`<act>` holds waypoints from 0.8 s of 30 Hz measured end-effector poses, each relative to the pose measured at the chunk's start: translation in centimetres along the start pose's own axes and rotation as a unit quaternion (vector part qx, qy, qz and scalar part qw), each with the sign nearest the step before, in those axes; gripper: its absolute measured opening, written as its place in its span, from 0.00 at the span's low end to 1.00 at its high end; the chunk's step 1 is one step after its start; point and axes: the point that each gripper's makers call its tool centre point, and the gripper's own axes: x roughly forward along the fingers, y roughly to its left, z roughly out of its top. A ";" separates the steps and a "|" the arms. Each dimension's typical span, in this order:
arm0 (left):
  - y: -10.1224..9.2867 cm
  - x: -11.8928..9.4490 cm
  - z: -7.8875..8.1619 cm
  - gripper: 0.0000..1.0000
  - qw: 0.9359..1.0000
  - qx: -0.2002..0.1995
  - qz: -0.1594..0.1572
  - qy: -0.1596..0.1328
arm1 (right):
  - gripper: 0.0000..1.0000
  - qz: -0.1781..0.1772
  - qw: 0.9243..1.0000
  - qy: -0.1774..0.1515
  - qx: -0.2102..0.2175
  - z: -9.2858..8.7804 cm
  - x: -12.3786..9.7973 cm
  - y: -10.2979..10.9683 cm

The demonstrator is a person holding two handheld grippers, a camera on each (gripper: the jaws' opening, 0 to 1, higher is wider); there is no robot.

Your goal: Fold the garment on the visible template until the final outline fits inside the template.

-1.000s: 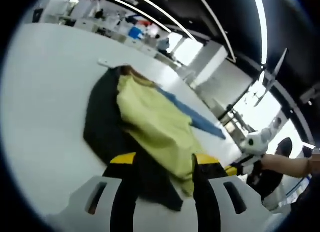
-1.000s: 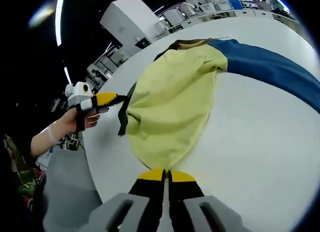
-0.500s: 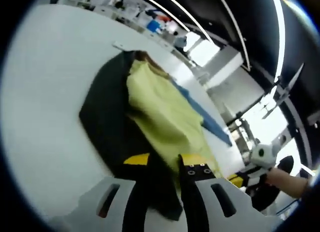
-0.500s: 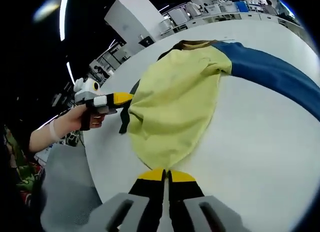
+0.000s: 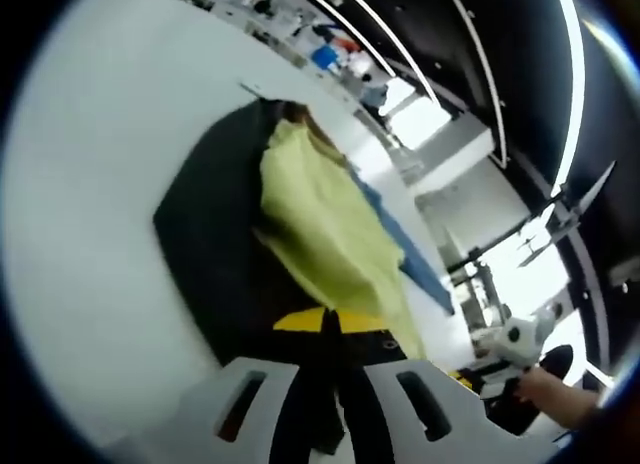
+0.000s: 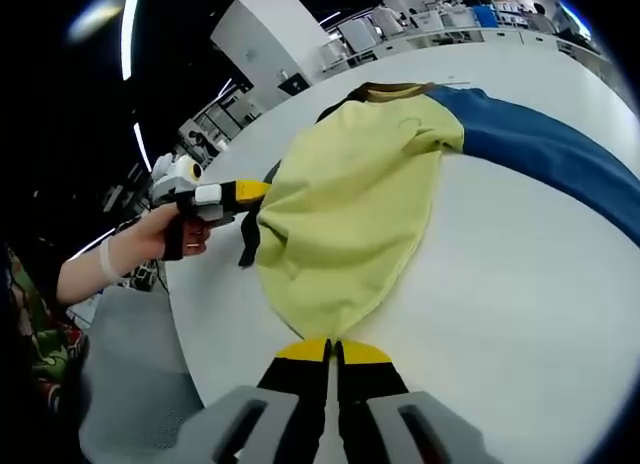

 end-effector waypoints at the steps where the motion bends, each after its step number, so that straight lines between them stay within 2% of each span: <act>1: -0.3 -0.1 0.3 0.00 1.000 0.000 -0.004 -0.007 | 0.00 0.000 1.000 -0.001 0.001 0.0 0.0 0.0; 4: -1.9 -0.8 2.1 0.00 0.999 0.005 -0.025 -0.043 | 0.00 0.001 1.000 -0.002 0.000 0.0 -0.1 0.1; 8: -3.7 -1.5 4.0 0.00 0.996 0.014 -0.047 -0.077 | 0.00 0.002 1.000 -0.002 0.001 0.0 0.0 0.2; 12: -5.2 -1.6 5.1 0.00 0.994 0.019 -0.066 -0.087 | 0.00 0.006 1.000 -0.003 0.003 0.1 0.1 0.5; 16: -7.2 -0.9 5.8 0.00 0.991 0.060 -0.082 -0.091 | 0.00 0.007 1.000 -0.001 0.004 0.0 0.3 0.6; 20: -8.5 0.9 5.8 0.00 0.989 0.073 -0.091 -0.086 | 0.00 0.009 1.000 0.001 0.004 -0.1 0.5 0.7; 24: -8.9 3.1 5.7 0.00 0.990 0.070 -0.096 -0.079 | 0.00 0.010 1.000 0.000 0.007 -0.1 0.6 0.6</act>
